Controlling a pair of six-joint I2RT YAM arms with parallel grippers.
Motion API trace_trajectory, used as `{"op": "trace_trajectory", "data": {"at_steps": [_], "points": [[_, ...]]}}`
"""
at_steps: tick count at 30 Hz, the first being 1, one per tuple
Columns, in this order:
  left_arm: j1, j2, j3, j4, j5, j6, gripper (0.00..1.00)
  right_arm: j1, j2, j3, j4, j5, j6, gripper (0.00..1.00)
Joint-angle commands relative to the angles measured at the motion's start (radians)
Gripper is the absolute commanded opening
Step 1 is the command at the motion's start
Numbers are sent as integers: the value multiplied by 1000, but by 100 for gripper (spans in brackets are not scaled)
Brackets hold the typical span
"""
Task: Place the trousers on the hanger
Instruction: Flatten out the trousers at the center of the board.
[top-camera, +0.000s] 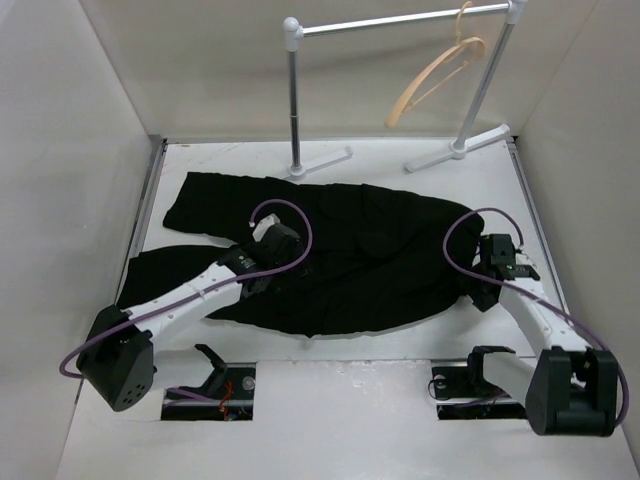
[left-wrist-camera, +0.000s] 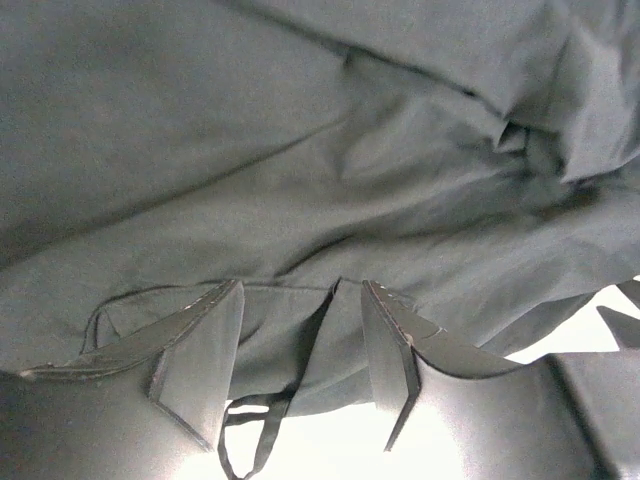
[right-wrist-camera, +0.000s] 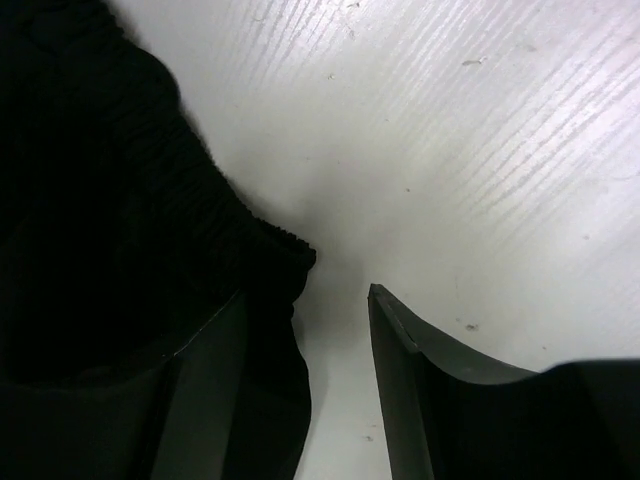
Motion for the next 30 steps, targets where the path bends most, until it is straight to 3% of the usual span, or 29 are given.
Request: {"op": "trace_trajectory", "data": {"at_steps": [1, 4, 7, 9, 14, 18, 21, 25, 26, 30], "points": [[28, -53, -23, 33, 4, 8, 47, 7, 87, 50, 88, -2, 25, 57], [53, -92, -44, 32, 4, 9, 47, -2, 176, 72, 143, -17, 36, 49], [91, -127, -66, 16, 1, 19, 47, -45, 207, 86, 151, -37, 62, 19], [128, -155, -78, 1, 0, 25, 47, -90, 144, 79, 125, -21, 82, 10], [254, -202, -78, -24, -16, 22, 47, -249, -39, 99, -38, 111, 59, 4], [344, -184, -20, -53, -36, 26, 47, -445, -117, 98, -73, 96, 44, 5], [410, -178, 29, -92, -72, 31, 47, -510, -111, 101, -56, 41, 70, 19], [498, -152, 75, -102, -109, 43, 49, -360, -119, 167, -73, 119, 82, 62], [519, -140, 84, -102, -111, 45, 50, -319, -132, 182, -79, 139, 74, 68], [565, -123, 104, -131, -92, 45, 50, -197, -183, 213, -105, 187, 41, 74]]}}
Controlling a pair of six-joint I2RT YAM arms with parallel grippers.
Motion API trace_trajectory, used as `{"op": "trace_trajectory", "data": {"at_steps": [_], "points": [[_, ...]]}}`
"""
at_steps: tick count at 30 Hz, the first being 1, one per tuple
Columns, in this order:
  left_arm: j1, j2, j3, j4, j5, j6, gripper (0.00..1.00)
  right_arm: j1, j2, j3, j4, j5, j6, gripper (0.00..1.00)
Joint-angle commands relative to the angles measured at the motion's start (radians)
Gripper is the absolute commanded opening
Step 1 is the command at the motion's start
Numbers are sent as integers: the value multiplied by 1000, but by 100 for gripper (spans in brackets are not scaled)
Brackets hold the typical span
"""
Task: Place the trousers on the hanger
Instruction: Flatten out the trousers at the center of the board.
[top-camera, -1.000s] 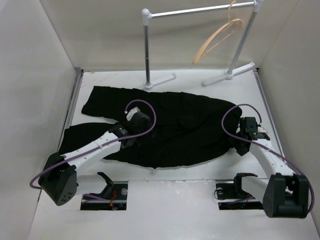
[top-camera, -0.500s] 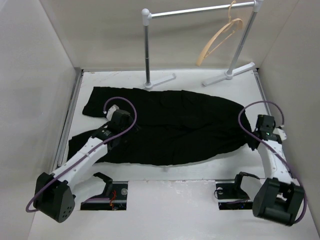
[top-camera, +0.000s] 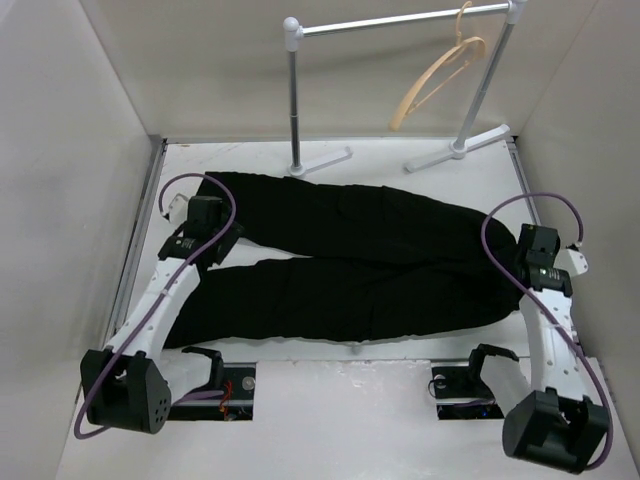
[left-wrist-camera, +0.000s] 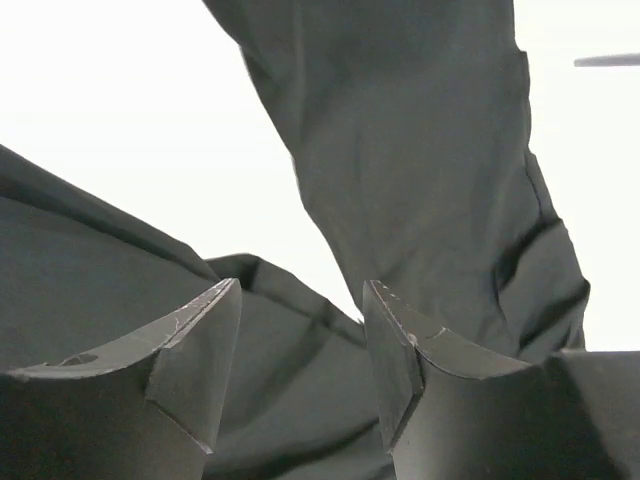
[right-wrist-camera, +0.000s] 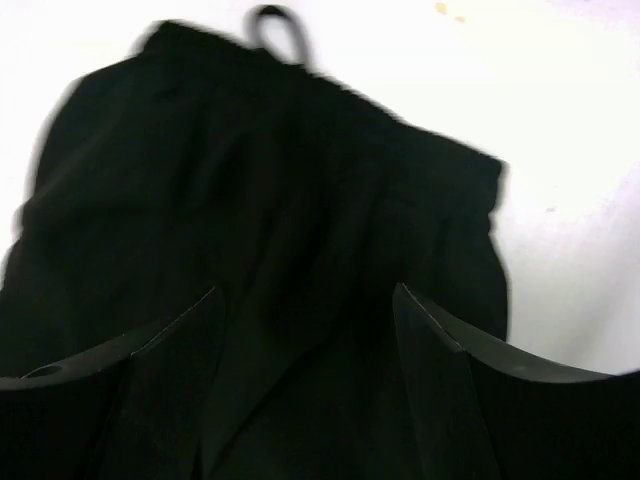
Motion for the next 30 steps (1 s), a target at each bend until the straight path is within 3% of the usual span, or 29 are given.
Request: {"op": "trace_trajectory", "data": {"at_steps": [1, 4, 6, 7, 10, 13, 19, 25, 30], "points": [[21, -11, 30, -69, -21, 13, 49, 81, -55, 59, -26, 75, -30, 74], [66, -96, -22, -164, -15, 13, 37, 216, -112, 38, -37, 57, -46, 63], [103, -172, -59, -278, 4, 5, 17, 332, -153, 12, -52, 23, -38, 43], [123, -207, -73, -350, 8, -1, 12, 376, -170, 1, -58, 11, -35, 34], [182, -322, -106, -557, 3, -65, 11, 552, -187, -37, -62, -69, -18, 17], [273, -409, -142, -690, 9, -122, 22, 701, -154, -52, -42, -116, -33, 18], [390, -425, -188, -754, 69, -188, 48, 858, -97, -33, 26, -130, -72, 30], [384, -407, -292, -780, 80, -300, 49, 862, -89, -23, 81, -198, -110, 39], [381, -364, -370, -703, 48, -361, 45, 819, -100, -10, 80, -228, -150, 46]]}}
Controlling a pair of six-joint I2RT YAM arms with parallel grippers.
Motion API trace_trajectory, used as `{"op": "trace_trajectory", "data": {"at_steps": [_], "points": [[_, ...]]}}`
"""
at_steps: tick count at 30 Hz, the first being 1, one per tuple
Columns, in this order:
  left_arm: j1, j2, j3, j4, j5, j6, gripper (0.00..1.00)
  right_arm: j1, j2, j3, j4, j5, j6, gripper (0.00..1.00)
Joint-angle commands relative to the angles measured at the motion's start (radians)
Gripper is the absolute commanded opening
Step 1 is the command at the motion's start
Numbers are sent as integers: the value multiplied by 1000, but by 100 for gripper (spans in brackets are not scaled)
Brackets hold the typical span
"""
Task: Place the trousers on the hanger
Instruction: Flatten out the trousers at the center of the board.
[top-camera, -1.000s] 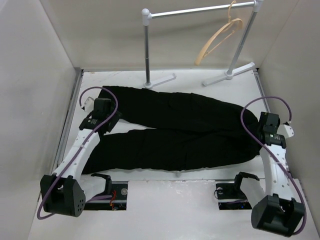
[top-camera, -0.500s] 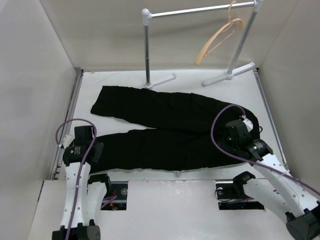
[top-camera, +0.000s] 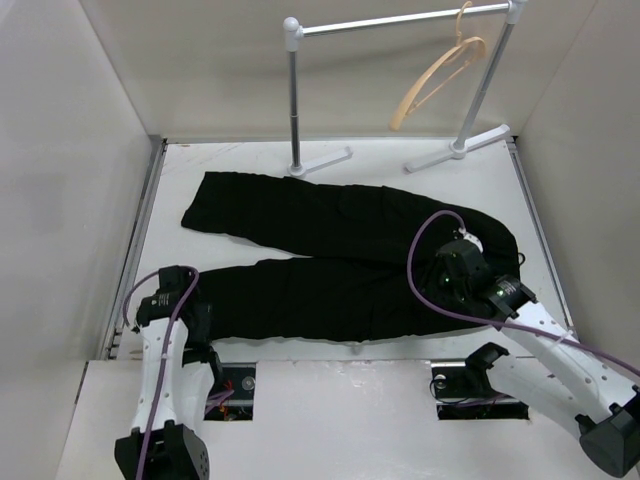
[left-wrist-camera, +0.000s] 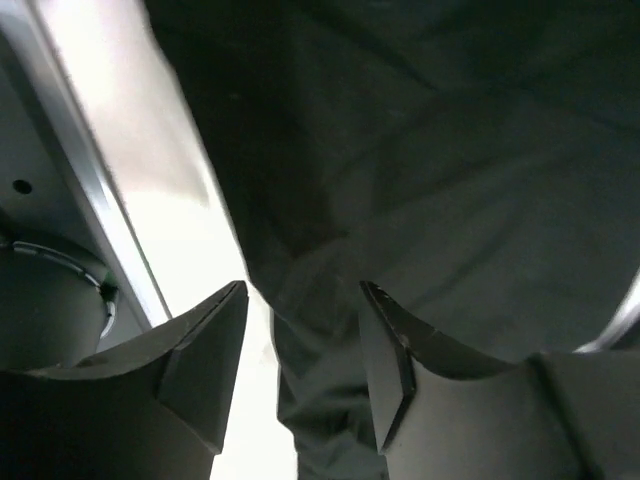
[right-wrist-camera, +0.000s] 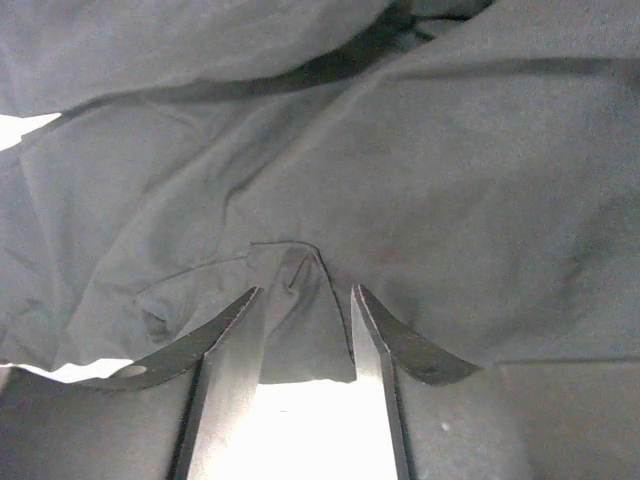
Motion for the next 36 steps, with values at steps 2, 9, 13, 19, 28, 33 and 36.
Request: {"op": "trace_trajectory", "data": {"at_steps": [2, 9, 13, 19, 28, 33, 36], "points": [[-19, 47, -47, -59, -67, -93, 44, -41, -17, 42, 48, -38, -50, 48], [-25, 105, -104, 44, -76, -115, 34, -89, 9, 79, 48, -55, -80, 53], [30, 136, -124, 147, -101, -110, 19, -132, 18, 74, 42, -49, -77, 56], [-2, 59, -27, 288, -207, -46, 6, -296, -37, 27, -33, 13, -24, 64], [-178, -19, -2, 329, -244, -6, 5, -494, -74, 45, -233, 202, 42, 30], [-255, -41, 2, 343, -242, -3, 5, -543, -19, 34, -320, 176, 102, 48], [-300, -51, -2, 362, -240, -3, 6, -557, 2, 11, -351, 176, 160, 51]]}}
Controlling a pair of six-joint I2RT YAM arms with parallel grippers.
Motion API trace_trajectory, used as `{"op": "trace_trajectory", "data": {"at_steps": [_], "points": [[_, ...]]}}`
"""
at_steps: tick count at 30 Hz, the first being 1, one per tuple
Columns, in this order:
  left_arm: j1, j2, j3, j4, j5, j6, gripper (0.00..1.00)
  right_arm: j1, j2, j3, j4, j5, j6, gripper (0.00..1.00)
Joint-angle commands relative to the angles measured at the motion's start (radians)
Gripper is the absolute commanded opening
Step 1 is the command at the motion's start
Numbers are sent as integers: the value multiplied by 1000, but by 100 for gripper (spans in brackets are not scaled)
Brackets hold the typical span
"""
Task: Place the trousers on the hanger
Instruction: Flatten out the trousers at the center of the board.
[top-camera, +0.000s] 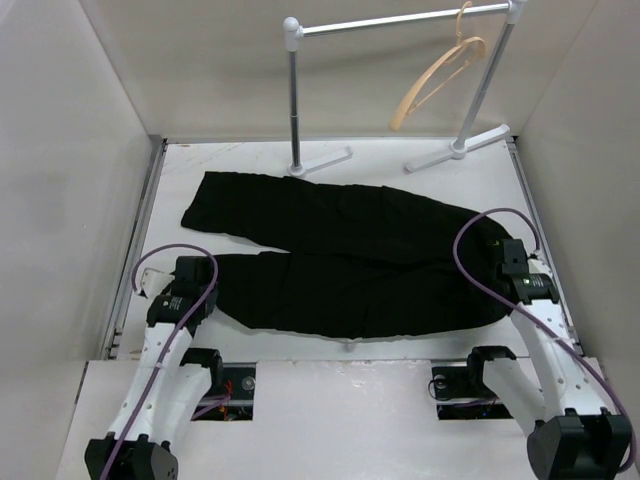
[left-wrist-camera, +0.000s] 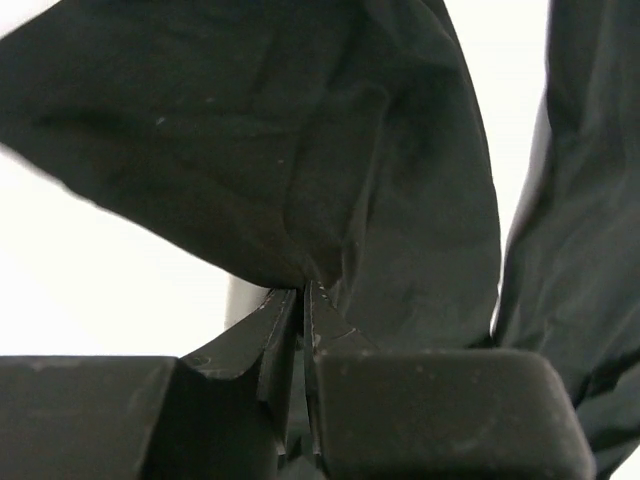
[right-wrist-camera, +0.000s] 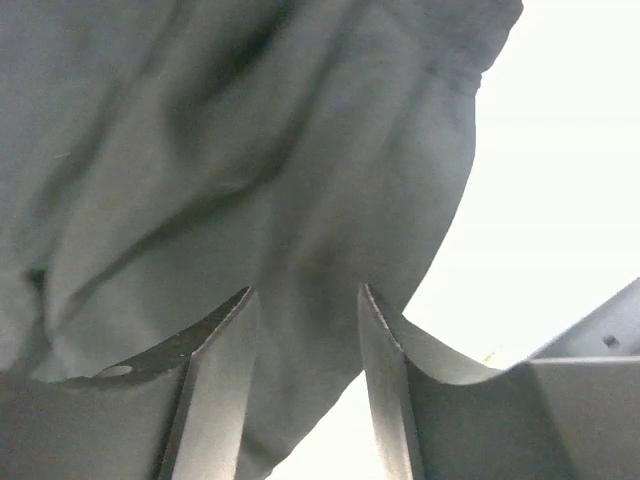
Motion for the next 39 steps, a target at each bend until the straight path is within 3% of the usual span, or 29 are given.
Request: {"op": "trace_trajectory", "data": {"at_steps": [1, 4, 8, 16, 23, 28, 32, 37, 39], "points": [[-42, -18, 7, 38, -26, -2, 6, -12, 31, 6, -83, 39, 94, 52], [-77, -22, 4, 51, -23, 7, 6, -21, 118, 3, -60, 62, 115, 45], [-111, -19, 22, 52, -35, 42, 6, -39, 175, 9, 4, 55, 132, 48], [-78, 14, 30, 83, -59, 116, 6, -3, 255, -69, 117, -27, 230, 48], [-3, 55, 60, 129, -127, 190, 4, 33, 301, -16, 142, 33, 186, 8], [85, 81, 157, 172, -125, 256, 3, 54, 201, 108, 87, 174, 51, 4], [114, 211, 284, 273, -136, 311, 1, 42, 177, 191, 125, 193, -56, 3], [76, 475, 518, 374, -179, 374, 1, 28, 305, 334, 207, 184, -127, 3], [50, 549, 585, 358, -197, 380, 1, 56, 341, 361, 170, 136, -130, 8]]}}
